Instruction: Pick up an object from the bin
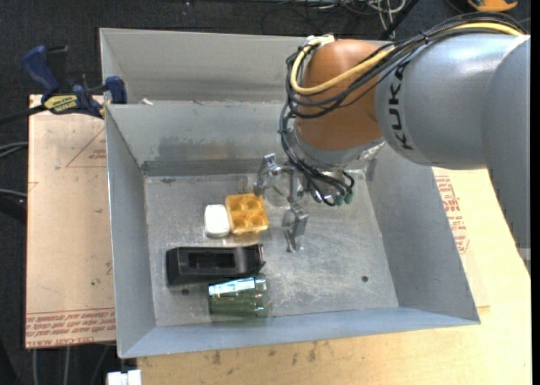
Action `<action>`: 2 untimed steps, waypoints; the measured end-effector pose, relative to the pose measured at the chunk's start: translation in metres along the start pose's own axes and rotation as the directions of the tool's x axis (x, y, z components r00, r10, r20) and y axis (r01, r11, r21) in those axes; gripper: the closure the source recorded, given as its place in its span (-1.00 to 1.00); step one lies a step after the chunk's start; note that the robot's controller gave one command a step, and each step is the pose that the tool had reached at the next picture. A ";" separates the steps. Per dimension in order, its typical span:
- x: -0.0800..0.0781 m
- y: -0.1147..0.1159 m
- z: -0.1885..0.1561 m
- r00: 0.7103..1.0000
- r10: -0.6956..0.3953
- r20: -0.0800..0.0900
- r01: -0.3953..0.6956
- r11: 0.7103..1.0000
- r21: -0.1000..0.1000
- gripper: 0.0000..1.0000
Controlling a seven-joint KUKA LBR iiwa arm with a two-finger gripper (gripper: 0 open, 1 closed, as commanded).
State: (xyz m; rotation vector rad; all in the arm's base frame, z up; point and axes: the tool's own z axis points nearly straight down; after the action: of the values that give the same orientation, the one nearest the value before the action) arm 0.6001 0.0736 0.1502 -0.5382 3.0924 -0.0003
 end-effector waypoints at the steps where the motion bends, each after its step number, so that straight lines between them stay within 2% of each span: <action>1: -0.045 0.061 0.064 0.913 0.407 0.030 -0.407 0.913 0.004 1.00; 2: -0.045 0.061 0.064 0.913 0.406 0.030 -0.407 0.914 0.004 1.00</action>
Offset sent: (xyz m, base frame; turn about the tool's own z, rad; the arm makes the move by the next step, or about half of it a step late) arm 0.0000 0.0000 0.0000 0.0000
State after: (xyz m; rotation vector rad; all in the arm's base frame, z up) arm 0.6220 0.1459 0.0865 0.1151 3.1071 -0.0072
